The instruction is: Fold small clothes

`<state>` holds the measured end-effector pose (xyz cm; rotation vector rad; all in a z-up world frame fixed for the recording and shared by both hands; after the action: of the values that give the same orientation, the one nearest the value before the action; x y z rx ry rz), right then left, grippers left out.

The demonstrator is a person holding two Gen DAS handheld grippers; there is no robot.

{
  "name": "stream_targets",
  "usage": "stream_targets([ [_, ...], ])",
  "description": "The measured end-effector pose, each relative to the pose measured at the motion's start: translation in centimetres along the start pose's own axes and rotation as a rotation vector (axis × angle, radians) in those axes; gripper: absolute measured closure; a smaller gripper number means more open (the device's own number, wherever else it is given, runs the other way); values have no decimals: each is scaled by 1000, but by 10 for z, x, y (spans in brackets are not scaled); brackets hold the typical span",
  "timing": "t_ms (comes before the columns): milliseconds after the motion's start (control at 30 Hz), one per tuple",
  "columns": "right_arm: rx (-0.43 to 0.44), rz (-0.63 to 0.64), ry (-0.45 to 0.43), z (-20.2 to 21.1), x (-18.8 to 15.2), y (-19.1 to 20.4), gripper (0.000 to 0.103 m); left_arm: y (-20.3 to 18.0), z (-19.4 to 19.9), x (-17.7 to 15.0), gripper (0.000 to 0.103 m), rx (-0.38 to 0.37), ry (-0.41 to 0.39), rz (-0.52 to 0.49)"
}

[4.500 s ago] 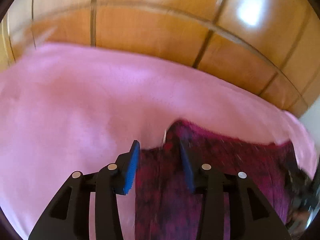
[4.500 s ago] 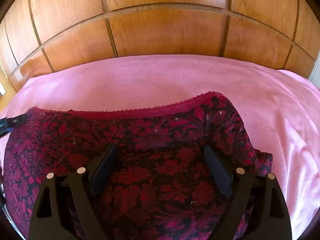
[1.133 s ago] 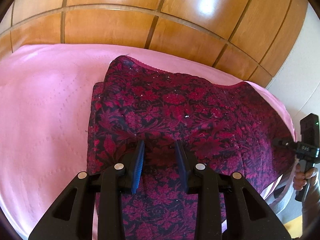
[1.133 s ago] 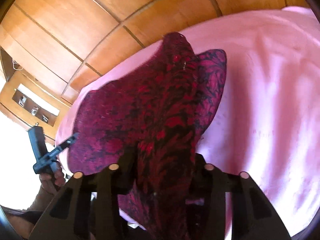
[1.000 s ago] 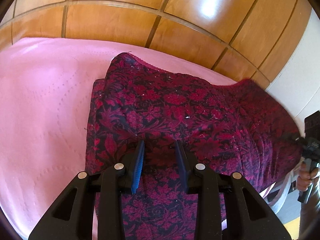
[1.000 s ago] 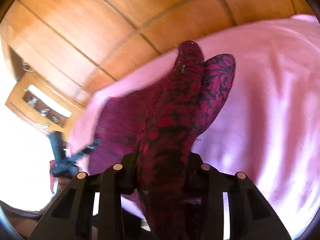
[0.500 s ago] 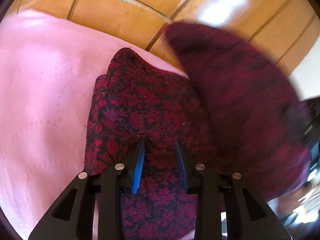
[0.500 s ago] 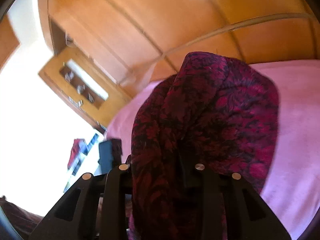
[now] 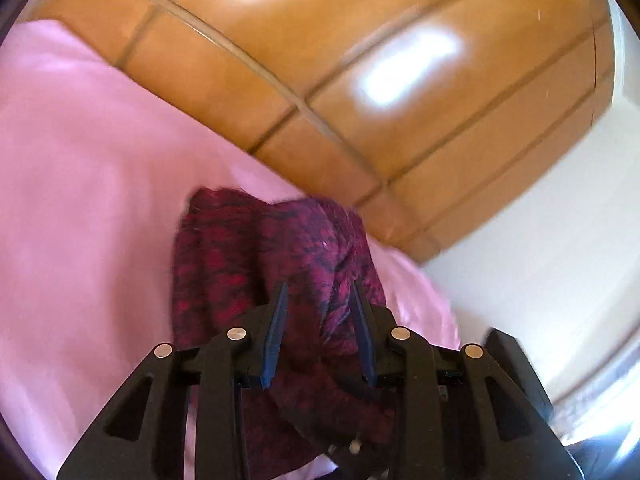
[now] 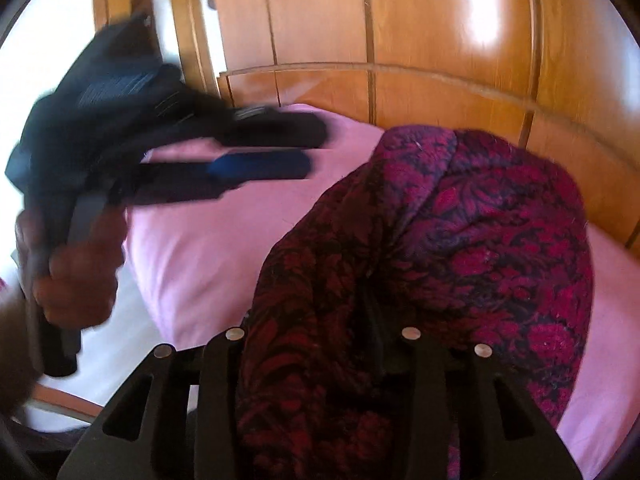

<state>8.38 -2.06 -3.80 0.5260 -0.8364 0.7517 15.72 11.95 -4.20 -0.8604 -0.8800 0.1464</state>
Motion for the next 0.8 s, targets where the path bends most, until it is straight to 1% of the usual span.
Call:
stream_targets([
  [33,-12,16,-9,1,-2,3,67,1,-10,0,54,41,31,-20],
  [67,-18,20,-18,4,-3,3,67,2,-23,-2,54,93,62,-39],
  [100,-18,18,-20,5,-2,1,66,1,-29,-7,54,95,89,-44],
  [133,-17,13,-23,7,-2,-1,65,-1,-34,-11,54,82,115,-44],
  [167,-19,8,-28,8,-2,-2,59,-7,-40,-13,56,65,133,-51],
  [200,-12,4,-32,9,-1,-1,52,-12,-45,-12,61,56,147,-70],
  [233,5,5,-41,14,-1,-1,39,-17,-48,-12,79,69,157,-101],
  [267,17,14,-52,20,0,-1,32,-22,-50,-13,82,95,159,-142],
  [300,40,12,-53,28,-1,-1,30,-22,-52,-11,85,96,159,-152],
  [333,112,-27,-46,35,-1,-2,24,-24,-52,-10,86,106,155,-171],
  [367,187,-80,-43,45,0,-7,22,-24,-51,-7,86,118,153,-184],
  [400,285,-152,-43,60,1,-15,21,-24,-50,-6,86,126,152,-187],
  [467,391,-235,-57,85,2,-26,16,-24,-47,-6,87,132,149,-187],
  [500,419,-274,-78,96,3,-36,16,-24,-44,-4,87,138,145,-193],
  [533,420,-316,-103,108,3,-48,16,-25,-40,-3,88,144,139,-202],
  [567,386,-344,-117,112,1,-62,16,-26,-35,-2,88,148,134,-207],
  [600,325,-349,-121,111,-1,-77,17,-26,-29,0,88,155,128,-210],
  [633,278,-348,-116,110,-9,-86,20,-25,-27,2,88,165,122,-214],
  [667,237,-352,-99,105,-18,-97,29,-24,-24,4,89,181,115,-218],
  [733,204,-371,-55,84,-25,-102,37,-15,-16,6,89,216,108,-214],
  [800,180,-328,-28,64,-31,-90,39,2,-8,5,89,268,108,-198],
])
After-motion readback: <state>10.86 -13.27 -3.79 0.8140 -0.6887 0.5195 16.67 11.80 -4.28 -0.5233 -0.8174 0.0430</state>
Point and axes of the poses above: each gripper's, at about its wrist camera, not at the fingertips, and z roughly against the way its jaws point, y to its left, x to its top, the point moved 6 cm from there along -z, roughly the way its jaws point, and after that the axes turned 9 degrees about -y, right-handed, at the moved point
